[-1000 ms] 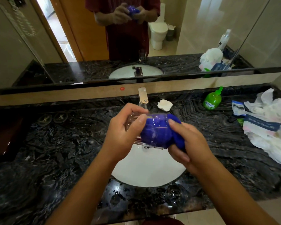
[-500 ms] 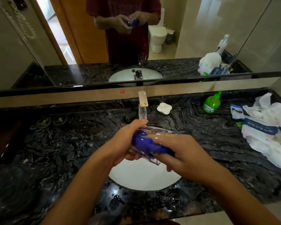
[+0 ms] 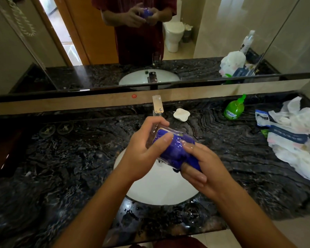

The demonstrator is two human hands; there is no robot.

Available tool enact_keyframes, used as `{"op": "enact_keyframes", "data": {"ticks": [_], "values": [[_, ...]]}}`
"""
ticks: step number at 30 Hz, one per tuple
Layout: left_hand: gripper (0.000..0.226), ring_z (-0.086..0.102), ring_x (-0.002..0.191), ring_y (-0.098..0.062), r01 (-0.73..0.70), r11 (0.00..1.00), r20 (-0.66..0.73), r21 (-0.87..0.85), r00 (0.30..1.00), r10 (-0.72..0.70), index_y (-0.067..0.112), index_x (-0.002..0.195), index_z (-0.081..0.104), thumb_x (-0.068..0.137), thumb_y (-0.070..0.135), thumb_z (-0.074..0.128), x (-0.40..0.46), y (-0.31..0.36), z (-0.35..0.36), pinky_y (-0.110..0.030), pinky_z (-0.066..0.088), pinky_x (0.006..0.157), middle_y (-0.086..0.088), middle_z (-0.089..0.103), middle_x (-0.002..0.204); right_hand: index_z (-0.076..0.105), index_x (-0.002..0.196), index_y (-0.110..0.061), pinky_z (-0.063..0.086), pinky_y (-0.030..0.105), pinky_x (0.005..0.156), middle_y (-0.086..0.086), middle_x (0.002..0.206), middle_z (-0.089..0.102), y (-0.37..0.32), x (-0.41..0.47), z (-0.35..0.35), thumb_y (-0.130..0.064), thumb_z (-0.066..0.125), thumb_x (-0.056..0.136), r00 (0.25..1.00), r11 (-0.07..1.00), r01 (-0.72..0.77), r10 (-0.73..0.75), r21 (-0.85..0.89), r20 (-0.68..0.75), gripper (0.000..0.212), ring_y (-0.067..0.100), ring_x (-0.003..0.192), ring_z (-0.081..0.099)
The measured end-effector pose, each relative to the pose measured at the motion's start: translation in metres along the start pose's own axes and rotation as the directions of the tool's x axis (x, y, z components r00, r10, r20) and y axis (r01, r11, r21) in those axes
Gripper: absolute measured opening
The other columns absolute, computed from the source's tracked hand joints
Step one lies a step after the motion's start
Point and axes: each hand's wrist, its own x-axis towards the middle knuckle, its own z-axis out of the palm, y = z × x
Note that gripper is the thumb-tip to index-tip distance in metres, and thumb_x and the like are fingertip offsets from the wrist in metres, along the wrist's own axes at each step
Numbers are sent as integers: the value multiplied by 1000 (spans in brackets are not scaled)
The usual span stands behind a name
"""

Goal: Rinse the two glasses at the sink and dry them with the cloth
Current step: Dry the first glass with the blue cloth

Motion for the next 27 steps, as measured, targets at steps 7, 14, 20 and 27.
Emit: {"op": "enact_keyframes", "data": {"ticks": [7,14,20,27], "values": [[35,59,61,-17,290,943,22,-160,957,-291,20,110,62,92,49,56,3,1,0,-23,42,47,0,66,76,70,101,-12,37,36,44,16,44,54,-15,-6,-8,-22,61,100,974,652,221,-114,-725,195,14,20,34,47],[48,50,46,-17,589,722,153,-363,802,-577,12,104,63,89,57,61,4,-8,2,-21,31,39,-8,61,67,73,110,-28,57,37,52,-10,102,76,-36,-3,-8,-19,68,78,756,-436,541,-121,-719,643,34,17,76,73],[52,49,35,-12,630,552,329,-546,767,-551,8,112,60,98,57,52,4,-15,-3,-16,32,30,-3,56,59,75,116,-28,63,44,62,-11,127,73,-55,-4,-14,-10,72,78,652,-397,615,-231,-682,722,42,18,103,75],[47,47,39,-12,598,684,147,-417,788,-599,12,92,63,95,58,55,8,2,-2,-16,33,40,-2,58,54,53,146,-33,63,38,67,-10,144,63,-17,0,-5,-36,52,94,749,-385,468,-305,-796,588,52,24,99,76]]}}
